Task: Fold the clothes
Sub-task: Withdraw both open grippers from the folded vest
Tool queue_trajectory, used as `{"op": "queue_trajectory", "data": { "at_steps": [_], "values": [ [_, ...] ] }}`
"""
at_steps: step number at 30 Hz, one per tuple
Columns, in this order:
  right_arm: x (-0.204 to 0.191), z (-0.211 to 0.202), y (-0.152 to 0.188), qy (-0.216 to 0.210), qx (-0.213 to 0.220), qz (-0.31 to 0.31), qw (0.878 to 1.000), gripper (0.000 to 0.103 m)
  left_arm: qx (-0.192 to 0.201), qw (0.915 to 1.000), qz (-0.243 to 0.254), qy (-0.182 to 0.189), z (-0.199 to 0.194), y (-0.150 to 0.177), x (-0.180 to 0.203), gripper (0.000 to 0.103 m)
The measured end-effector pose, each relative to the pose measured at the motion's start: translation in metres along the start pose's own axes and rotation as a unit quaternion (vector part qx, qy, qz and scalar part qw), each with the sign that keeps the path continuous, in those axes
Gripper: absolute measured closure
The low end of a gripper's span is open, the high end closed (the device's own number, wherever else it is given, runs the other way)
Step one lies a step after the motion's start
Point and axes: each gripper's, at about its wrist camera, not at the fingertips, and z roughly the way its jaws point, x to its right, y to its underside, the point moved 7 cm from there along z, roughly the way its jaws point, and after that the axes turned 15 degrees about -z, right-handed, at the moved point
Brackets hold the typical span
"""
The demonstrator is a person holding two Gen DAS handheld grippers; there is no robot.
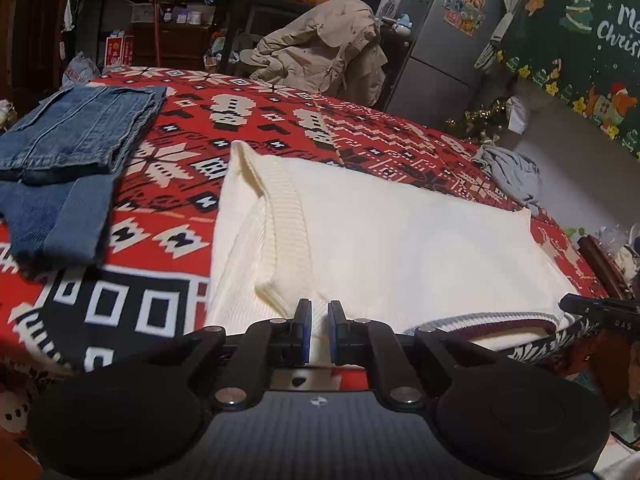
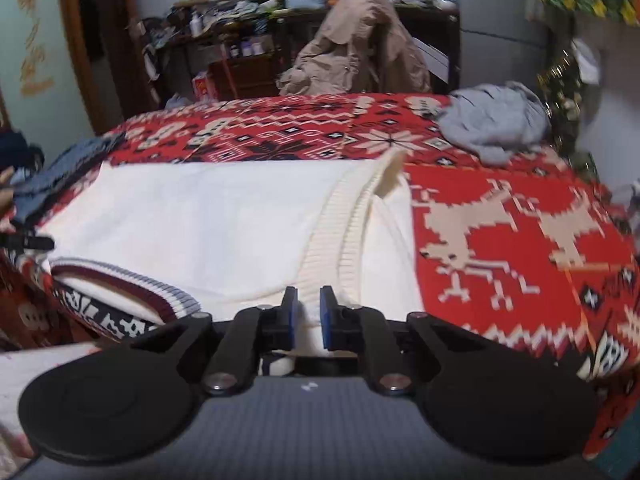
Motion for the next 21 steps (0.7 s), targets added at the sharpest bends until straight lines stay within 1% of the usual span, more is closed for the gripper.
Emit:
{"op": "queue_trajectory", "data": {
  "at_steps": [3,5,8,11,13,14,18,21],
  "values": [
    [0.006,-0.007,-0.002,0.004,0.005,0.017,1.000,0.090,0.007,0.9998,-0.016,-0.004,-0.006,-0.008,-0.001,0.092],
    [0.008,-0.011,-0.010,0.006,0.011,0.020,1.000,0.089,0.014,0.9995,-0.028,-0.002,-0.009,-0.019,0.000,0.092],
    [0.010,-0.013,-0.029,0.007,0.017,0.022,1.000,0.089,0.021,0.9989,-0.038,0.018,-0.002,-0.041,0.018,0.092],
    [0.004,-0.006,-0.059,-0.001,0.033,0.022,0.999,0.089,0.029,0.9977,-0.047,0.039,0.005,-0.063,0.037,0.092],
    [-0.002,0.001,-0.081,-0.012,0.045,0.024,0.999,0.089,0.027,0.9971,-0.038,0.061,0.019,-0.071,0.059,0.092],
    [-0.006,0.011,-0.088,-0.011,0.044,0.022,0.999,0.089,0.025,0.9970,-0.029,0.066,0.029,-0.074,0.070,0.092],
    [-0.023,0.055,-0.114,-0.008,0.036,0.015,0.999,0.089,0.027,0.9982,0.011,0.053,0.075,-0.076,0.105,0.092],
    [-0.036,0.088,-0.133,-0.006,0.031,0.010,0.999,0.090,0.022,0.9985,0.038,0.032,0.108,-0.073,0.118,0.092]
  ]
}}
